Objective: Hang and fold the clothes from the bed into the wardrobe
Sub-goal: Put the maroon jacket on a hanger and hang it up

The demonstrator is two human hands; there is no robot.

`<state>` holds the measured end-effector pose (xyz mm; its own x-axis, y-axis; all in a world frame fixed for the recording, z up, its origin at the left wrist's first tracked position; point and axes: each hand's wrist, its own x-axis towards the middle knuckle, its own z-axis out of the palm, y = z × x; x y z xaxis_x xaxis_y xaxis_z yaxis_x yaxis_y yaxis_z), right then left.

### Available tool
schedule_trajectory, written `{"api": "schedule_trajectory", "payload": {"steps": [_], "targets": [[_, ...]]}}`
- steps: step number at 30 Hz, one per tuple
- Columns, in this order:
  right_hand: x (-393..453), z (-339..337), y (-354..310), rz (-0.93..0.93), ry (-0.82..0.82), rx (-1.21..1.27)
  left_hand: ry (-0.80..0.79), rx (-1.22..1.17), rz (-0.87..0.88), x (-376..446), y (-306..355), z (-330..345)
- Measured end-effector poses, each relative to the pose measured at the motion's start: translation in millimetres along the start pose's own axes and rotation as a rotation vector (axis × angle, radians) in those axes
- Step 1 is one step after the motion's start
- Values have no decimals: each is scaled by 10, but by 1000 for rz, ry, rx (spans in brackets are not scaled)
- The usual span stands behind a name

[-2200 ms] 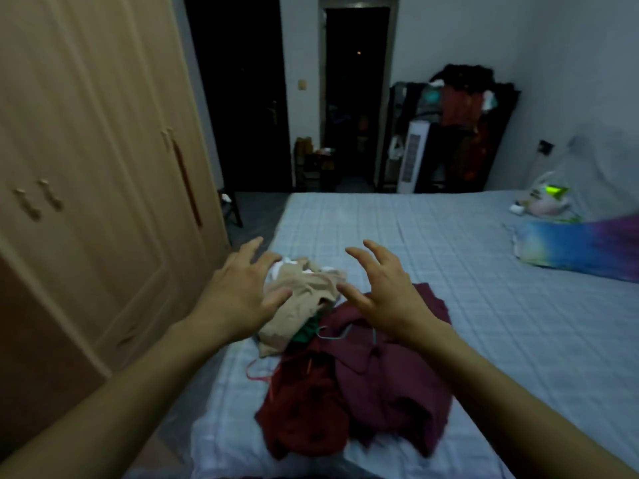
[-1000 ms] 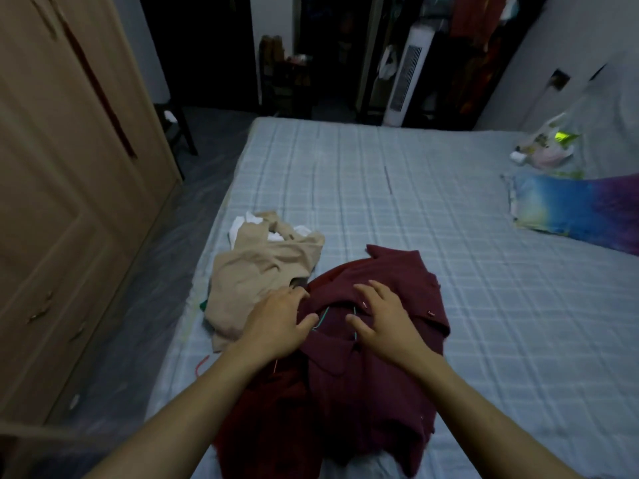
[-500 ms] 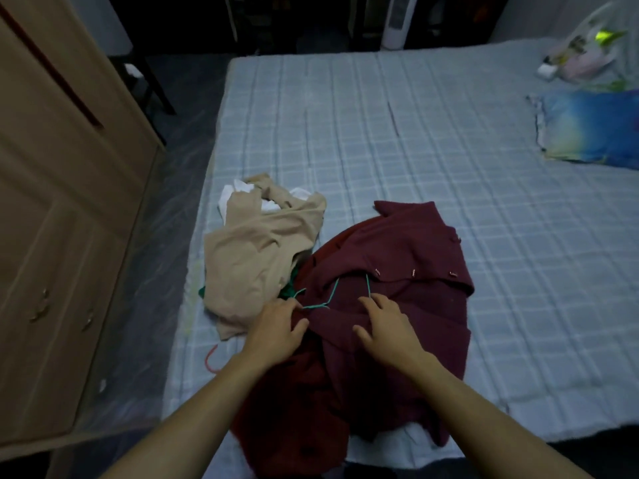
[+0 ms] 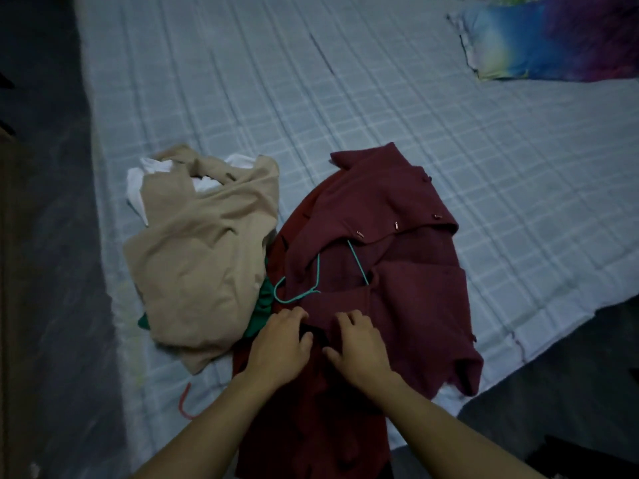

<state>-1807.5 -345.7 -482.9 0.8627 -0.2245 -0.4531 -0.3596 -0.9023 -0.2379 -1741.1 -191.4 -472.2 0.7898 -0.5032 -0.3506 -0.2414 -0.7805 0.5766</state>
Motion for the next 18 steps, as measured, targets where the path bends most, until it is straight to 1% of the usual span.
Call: {"api": "schedule_trajectory", "payload": {"steps": [4,7,14,18], "targets": [[128,268,23,71,45,-16,-12,28,54,71,-131,136],[249,374,45,60,68,-89,-15,66,117,68,-189,176],[380,336,90,136,78,-19,37,69,204,-6,-149,101],[440,241,146,155,71,16,100,40,239,38,-61,-13]]}}
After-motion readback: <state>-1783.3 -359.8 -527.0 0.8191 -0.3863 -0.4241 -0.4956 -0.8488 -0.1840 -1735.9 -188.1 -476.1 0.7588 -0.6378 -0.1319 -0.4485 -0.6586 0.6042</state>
